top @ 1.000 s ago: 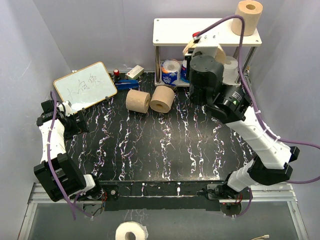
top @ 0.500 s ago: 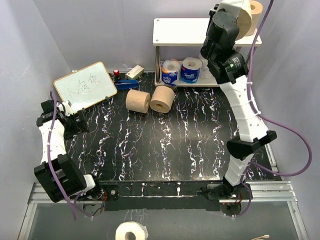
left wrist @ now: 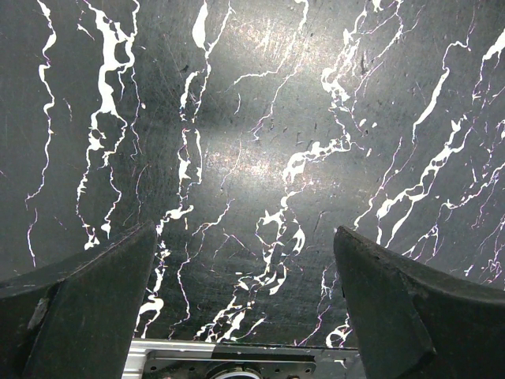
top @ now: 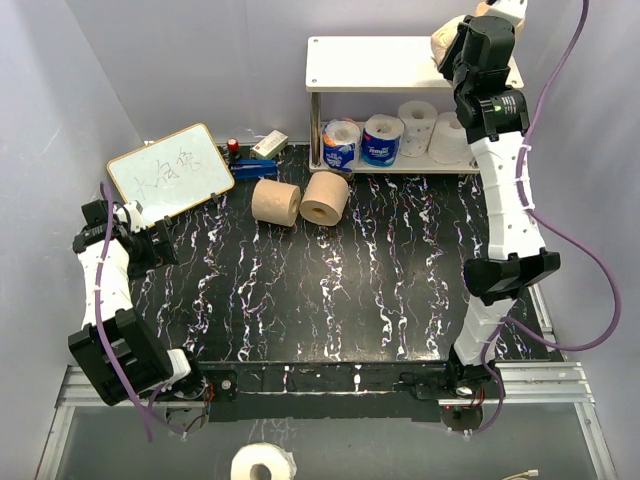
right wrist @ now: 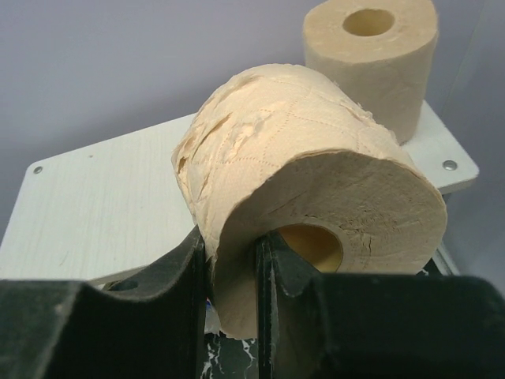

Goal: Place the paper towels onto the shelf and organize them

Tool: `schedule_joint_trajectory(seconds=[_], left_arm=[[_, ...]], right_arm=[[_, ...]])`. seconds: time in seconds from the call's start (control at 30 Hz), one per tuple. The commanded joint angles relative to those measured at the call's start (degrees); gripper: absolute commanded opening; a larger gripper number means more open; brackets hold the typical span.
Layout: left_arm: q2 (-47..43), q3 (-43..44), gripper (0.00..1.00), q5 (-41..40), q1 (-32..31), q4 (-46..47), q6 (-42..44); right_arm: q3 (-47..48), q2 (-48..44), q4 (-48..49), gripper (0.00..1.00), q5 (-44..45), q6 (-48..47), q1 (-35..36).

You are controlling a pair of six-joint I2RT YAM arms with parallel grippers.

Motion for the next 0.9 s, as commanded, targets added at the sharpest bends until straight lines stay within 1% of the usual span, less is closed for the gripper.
schedule_joint_trajectory(seconds=[0.0, 0.53, 0.67, 0.77, 0.87], left_arm=[[-1.1, 0.0, 0.93, 1.1, 0.3, -0.8, 0.4], [-0.3, 0.0, 0.93, 1.0, 0.2, -0.8, 0.5], [-0.3, 0.1, 0.93, 0.7, 0.3, -0.8, 0.4], [-0.4, 0.1, 0.93, 0.5, 0.3, -0.8, 0.3], [-0.2, 0.0, 0.93, 0.6, 0.3, -0.8, 0.4]], right_arm=[[1.5, 0.0, 5.0, 0.00, -5.6, 2.7, -0.1], [-0.3, 2.2, 4.9, 0.00, -7.7, 3.6, -0.6], [-2.7, -2.4, 2.5, 0.00, -13.0, 6.3, -0.5], [-10.0, -9.7, -0.1, 0.00, -16.0, 7.7, -0.3], [-17.2, -16.6, -4.9, 0.00, -17.1, 9.0, 0.7]])
